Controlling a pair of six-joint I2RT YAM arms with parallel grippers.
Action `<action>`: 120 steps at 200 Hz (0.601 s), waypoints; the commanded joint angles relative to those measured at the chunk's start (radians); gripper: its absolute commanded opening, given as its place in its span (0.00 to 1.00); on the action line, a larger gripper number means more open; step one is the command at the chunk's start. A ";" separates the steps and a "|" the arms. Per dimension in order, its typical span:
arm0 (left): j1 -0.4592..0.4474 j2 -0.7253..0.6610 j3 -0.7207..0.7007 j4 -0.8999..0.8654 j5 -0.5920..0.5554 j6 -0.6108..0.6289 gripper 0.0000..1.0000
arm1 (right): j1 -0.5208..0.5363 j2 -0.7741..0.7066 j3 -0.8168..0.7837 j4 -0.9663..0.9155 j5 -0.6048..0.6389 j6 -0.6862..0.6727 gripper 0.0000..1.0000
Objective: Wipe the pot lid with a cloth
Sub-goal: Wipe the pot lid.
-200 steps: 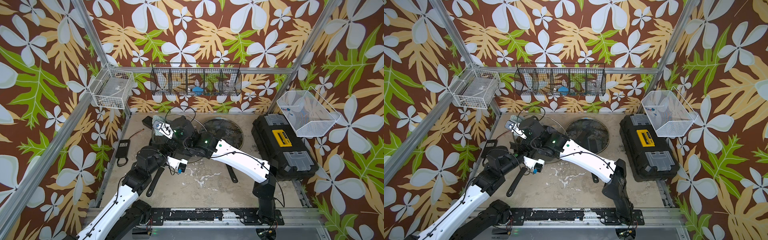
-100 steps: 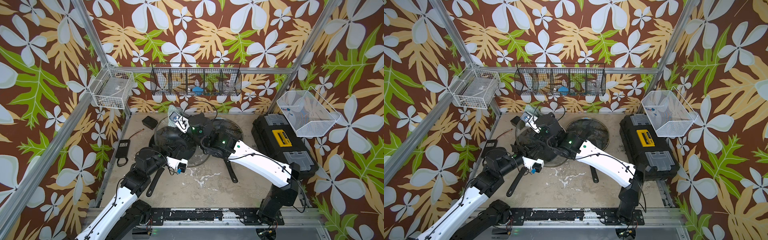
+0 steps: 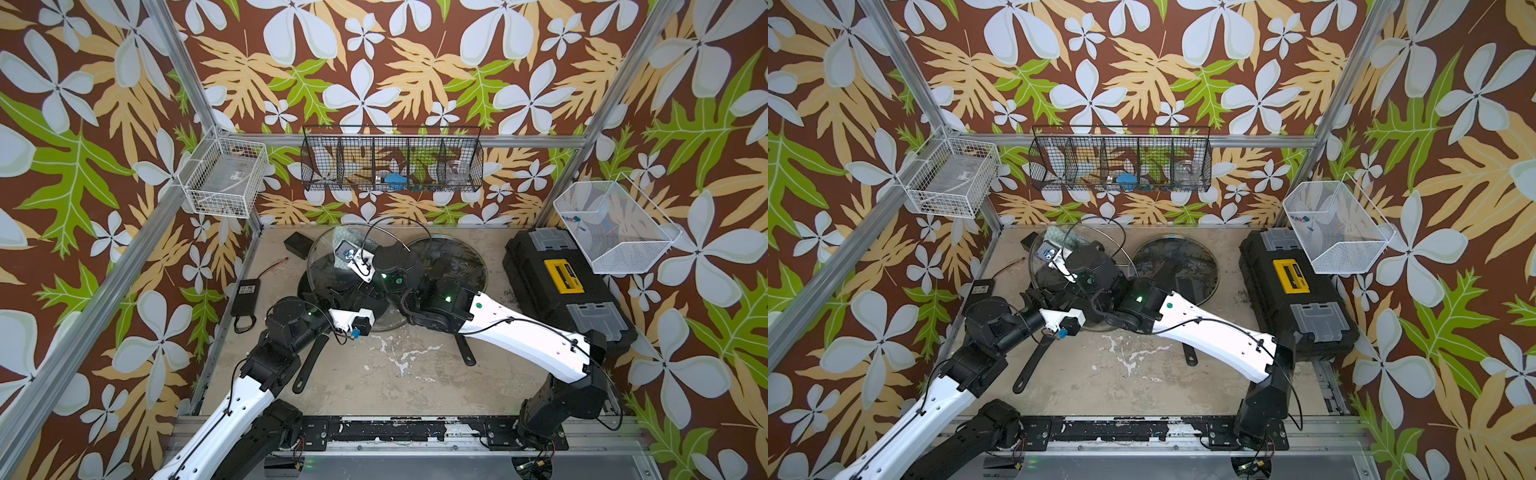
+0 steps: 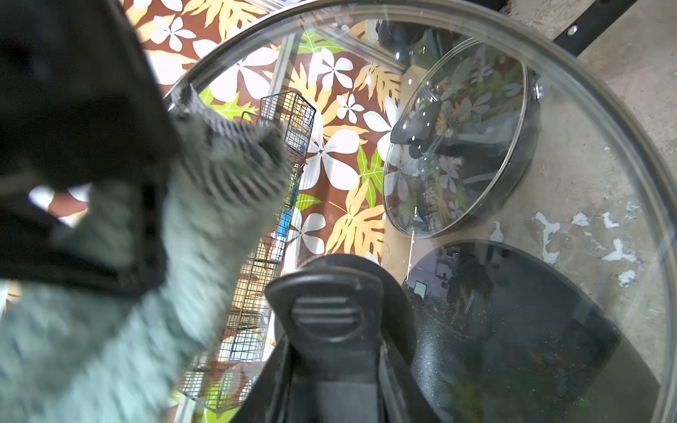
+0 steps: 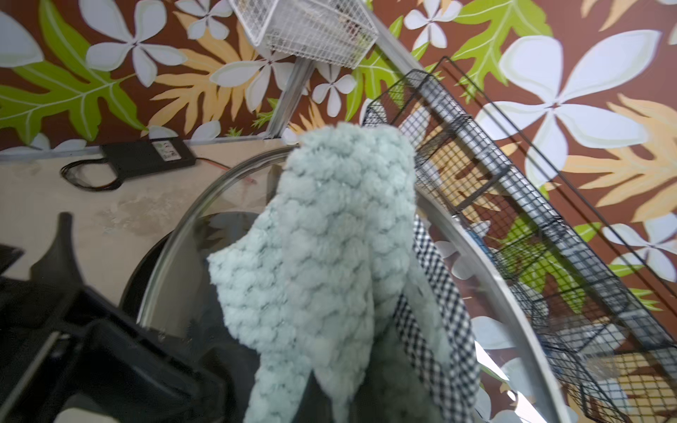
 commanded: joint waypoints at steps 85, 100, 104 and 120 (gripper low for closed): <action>-0.001 -0.023 -0.008 0.274 -0.052 -0.307 0.00 | 0.016 -0.032 -0.093 0.015 -0.054 0.079 0.00; -0.001 -0.028 -0.008 0.303 -0.057 -0.374 0.00 | 0.025 -0.040 -0.109 0.012 -0.138 0.127 0.00; -0.001 -0.029 -0.008 0.308 -0.057 -0.386 0.00 | 0.024 -0.045 -0.115 0.017 -0.156 0.139 0.00; 0.000 -0.032 -0.008 0.310 -0.050 -0.410 0.00 | 0.024 -0.064 -0.140 0.046 -0.155 0.149 0.00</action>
